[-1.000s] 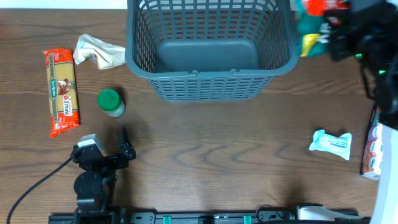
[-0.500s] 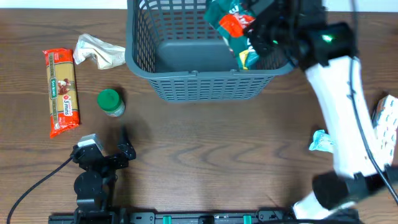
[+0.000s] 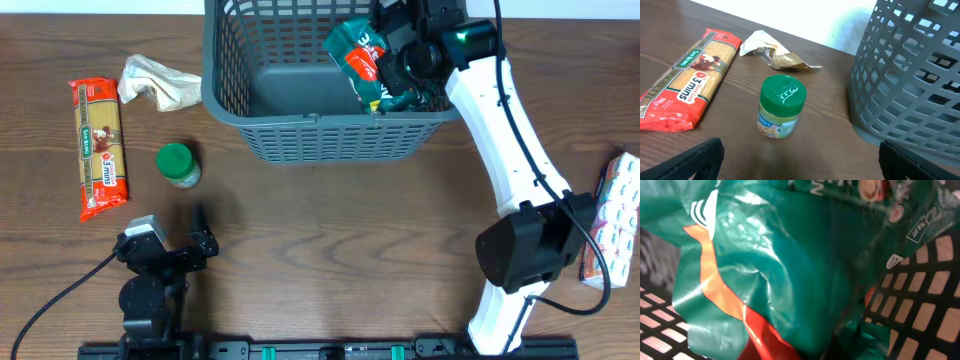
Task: Pack container
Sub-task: 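Lift the pouch and lower it into the grey basket, release, then move the right gripper to the white wrapped pack at right edge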
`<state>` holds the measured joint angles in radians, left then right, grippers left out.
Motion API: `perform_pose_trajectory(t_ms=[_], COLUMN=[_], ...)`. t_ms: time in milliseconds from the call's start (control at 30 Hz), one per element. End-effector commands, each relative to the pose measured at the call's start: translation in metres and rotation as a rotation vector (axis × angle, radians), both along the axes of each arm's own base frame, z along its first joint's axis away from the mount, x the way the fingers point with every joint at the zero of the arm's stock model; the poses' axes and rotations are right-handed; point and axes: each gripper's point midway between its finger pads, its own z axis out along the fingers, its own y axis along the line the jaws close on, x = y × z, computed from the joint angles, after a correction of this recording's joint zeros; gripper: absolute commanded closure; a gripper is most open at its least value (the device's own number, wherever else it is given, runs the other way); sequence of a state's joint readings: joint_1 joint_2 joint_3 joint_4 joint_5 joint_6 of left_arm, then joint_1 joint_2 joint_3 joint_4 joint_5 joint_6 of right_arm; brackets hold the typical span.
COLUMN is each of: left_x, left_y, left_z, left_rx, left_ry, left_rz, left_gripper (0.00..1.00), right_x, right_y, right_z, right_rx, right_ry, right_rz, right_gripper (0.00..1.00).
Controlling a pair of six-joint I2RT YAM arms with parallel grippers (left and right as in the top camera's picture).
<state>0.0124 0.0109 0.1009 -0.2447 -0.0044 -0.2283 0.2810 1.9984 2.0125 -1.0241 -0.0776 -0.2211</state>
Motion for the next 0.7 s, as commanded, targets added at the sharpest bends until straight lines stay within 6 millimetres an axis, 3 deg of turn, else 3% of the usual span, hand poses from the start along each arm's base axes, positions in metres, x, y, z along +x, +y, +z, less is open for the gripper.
perform_pose_trajectory(t_ms=[0, 133, 300, 367, 500, 667], left_x=[0.000, 0.000, 0.000, 0.000, 0.000, 0.000], left_y=[0.003, 0.003, 0.003, 0.003, 0.003, 0.003], left_z=[-0.012, -0.012, -0.012, -0.012, -0.012, -0.012], left_rx=[0.018, 0.018, 0.018, 0.018, 0.018, 0.018], left_ry=[0.027, 0.027, 0.027, 0.027, 0.027, 0.027], left_rz=[0.008, 0.008, 0.008, 0.008, 0.008, 0.008], left_gripper=[0.01, 0.01, 0.01, 0.02, 0.01, 0.02], right_x=[0.006, 0.006, 0.010, 0.012, 0.010, -0.012], right_y=[-0.002, -0.002, -0.006, -0.018, -0.068, -0.140], right_z=[0.026, 0.027, 0.034, 0.045, 0.086, 0.131], right_rx=[0.010, 0.011, -0.004, -0.034, -0.138, -0.151], right_ry=[-0.076, -0.078, -0.105, -0.136, -0.227, -0.264], right_rz=[-0.029, -0.028, -0.047, -0.113, -0.360, -0.661], right_gripper=[0.30, 0.01, 0.01, 0.01, 0.01, 0.01])
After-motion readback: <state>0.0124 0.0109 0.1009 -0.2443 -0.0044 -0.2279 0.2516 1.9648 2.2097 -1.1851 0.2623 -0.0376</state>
